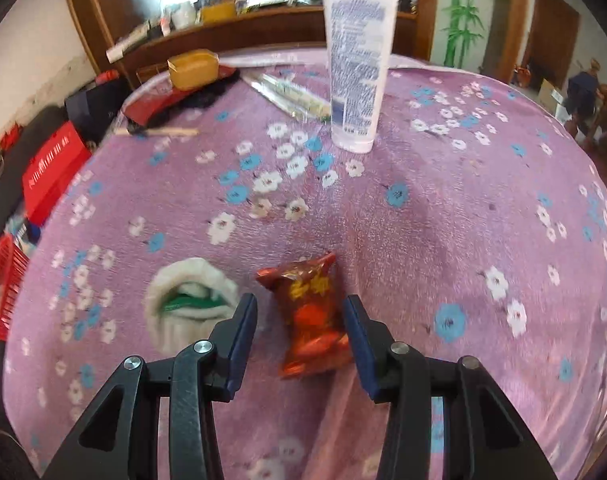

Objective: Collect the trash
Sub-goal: 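Grasp the white cloth with the left tool while the right tool grasps the red wrapper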

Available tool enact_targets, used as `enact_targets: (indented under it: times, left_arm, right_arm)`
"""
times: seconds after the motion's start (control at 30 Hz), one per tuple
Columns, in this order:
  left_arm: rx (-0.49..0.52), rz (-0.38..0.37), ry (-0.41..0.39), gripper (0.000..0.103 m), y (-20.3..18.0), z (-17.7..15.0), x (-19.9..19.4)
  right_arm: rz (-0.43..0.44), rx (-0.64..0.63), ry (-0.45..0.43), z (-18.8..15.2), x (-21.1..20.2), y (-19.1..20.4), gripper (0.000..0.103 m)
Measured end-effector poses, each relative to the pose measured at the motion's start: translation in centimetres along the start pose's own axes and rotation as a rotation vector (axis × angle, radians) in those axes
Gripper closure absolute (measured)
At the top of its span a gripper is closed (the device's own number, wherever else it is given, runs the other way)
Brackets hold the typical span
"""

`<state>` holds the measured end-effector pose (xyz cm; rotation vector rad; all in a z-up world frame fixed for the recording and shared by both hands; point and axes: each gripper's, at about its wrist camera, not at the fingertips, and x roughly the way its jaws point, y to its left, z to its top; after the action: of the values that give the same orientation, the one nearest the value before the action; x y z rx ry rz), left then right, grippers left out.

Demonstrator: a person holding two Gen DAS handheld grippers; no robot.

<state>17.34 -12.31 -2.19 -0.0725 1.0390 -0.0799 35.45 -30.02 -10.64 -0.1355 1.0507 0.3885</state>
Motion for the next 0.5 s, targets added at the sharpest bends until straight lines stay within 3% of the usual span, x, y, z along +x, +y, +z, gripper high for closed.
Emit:
enact_targets:
  times: [0.07, 0.13, 0.5]
  left_arm:
    - [-0.008, -0.007, 0.006, 0.037, -0.2, 0.8, 0.7]
    - [-0.011, -0.021, 0.014, 0.037, -0.6, 1.7, 1.5]
    - [-0.075, -0.109, 0.086, 0.037, -4.1, 8.3, 10.4]
  right_arm:
    - [0.01, 0.005, 0.027, -0.1, 0.8, -0.5, 0.056]
    - [0.031, 0.028, 0.034, -0.6, 0.9, -1.1, 0.068]
    - [0.086, 0.143, -0.117, -6.9, -9.1, -3.8, 0.069]
